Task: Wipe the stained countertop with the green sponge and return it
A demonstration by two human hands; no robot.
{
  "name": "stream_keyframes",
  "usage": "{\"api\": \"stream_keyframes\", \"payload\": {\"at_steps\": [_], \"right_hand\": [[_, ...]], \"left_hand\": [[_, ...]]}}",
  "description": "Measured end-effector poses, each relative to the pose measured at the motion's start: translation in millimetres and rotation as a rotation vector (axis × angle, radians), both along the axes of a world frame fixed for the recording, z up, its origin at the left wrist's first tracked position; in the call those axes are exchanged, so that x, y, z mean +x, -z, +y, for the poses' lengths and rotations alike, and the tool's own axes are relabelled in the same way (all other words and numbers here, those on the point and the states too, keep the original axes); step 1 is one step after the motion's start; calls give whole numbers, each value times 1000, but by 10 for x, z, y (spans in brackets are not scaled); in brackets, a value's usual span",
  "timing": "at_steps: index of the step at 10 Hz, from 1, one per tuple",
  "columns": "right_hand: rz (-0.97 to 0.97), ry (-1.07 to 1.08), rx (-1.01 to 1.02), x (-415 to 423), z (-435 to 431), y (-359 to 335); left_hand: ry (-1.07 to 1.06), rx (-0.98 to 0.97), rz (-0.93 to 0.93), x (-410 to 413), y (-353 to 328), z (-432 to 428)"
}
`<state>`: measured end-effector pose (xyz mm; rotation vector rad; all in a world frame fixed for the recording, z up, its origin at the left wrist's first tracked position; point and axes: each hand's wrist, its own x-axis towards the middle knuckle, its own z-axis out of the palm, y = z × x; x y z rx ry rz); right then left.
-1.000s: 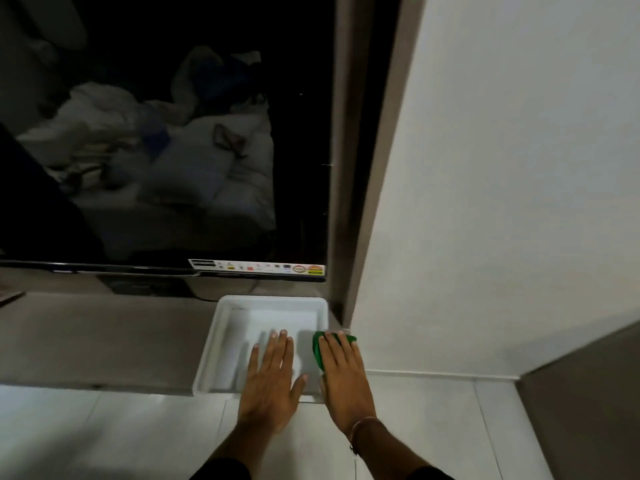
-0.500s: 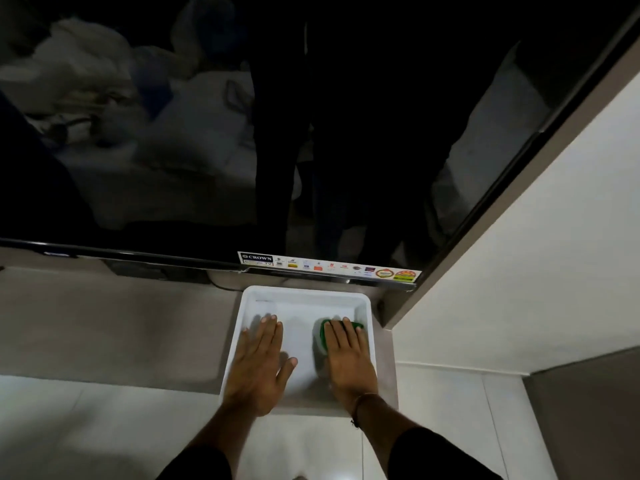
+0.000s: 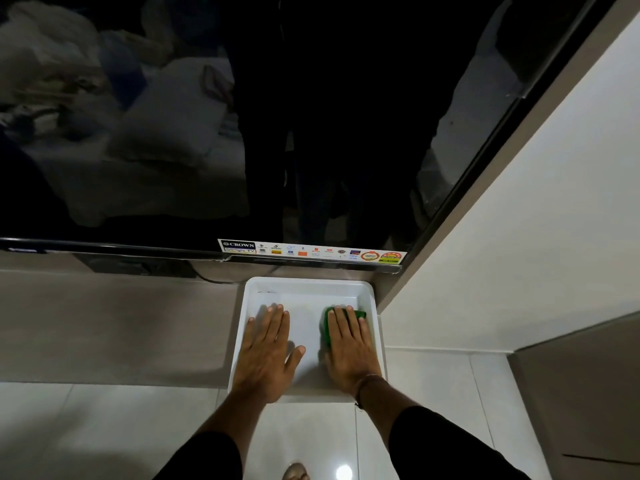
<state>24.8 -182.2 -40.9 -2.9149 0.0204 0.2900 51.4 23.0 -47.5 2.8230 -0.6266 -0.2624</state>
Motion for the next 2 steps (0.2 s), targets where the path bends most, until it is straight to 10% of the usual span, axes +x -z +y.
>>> {"api": "stream_keyframes", "payload": {"at_steps": [2], "right_hand": [[-114, -12, 153, -77, -50, -388]], "left_hand": [[8, 53, -46, -154, -315, -219]]}}
